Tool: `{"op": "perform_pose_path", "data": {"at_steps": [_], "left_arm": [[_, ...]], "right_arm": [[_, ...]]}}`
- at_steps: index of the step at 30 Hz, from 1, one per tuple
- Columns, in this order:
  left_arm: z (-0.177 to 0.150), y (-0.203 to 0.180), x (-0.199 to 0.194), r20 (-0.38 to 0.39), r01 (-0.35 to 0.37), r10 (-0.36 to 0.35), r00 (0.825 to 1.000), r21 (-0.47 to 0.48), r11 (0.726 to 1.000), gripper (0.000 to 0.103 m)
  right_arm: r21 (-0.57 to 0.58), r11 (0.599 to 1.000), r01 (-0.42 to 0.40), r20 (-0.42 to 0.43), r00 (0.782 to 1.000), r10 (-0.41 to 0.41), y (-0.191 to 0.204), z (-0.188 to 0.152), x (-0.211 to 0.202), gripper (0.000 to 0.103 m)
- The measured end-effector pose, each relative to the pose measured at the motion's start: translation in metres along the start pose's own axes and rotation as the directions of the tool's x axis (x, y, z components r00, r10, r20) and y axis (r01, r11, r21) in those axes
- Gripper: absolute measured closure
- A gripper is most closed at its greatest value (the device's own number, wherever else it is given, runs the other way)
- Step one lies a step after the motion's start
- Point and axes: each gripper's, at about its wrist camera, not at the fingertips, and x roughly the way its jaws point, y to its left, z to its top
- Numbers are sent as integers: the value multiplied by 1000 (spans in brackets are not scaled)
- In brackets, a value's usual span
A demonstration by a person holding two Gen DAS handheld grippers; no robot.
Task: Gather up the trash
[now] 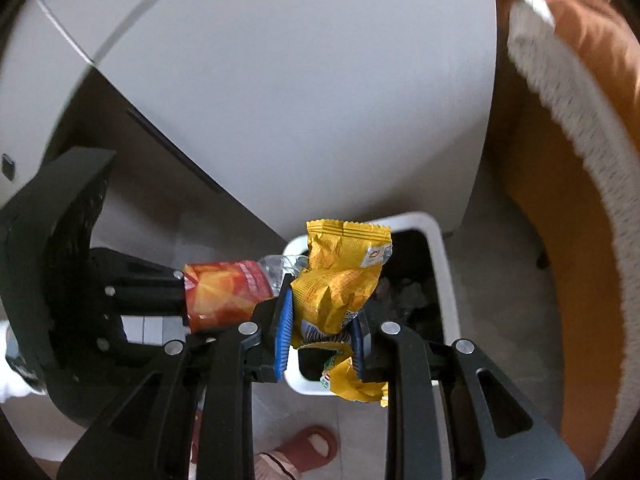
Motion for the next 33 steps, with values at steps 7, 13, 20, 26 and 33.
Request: {"op": "perform_pose_path", "data": {"at_steps": [7, 13, 20, 26, 33], "left_arm": [[0, 8, 46, -15, 0, 0, 1000, -21, 1000, 5], [7, 6, 43, -20, -49, 49, 999, -34, 998, 5], [19, -5, -37, 8, -69, 70, 998, -41, 997, 5], [33, -23, -134, 52, -91, 93, 994, -48, 995, 5], [56, -43, -276, 198, -100, 114, 973, -79, 992, 5]], "right_arm": [[17, 1000, -7, -22, 1000, 8, -30, -7, 43, 4], [-1, 999, 32, -15, 999, -32, -33, 1, 30, 4], [1, 998, 67, 35, 997, -67, -14, 34, -39, 4], [10, 997, 81, 87, 993, -82, 10, 66, -124, 4], [-20, 996, 92, 206, 975, -86, 75, 110, -240, 4]]}}
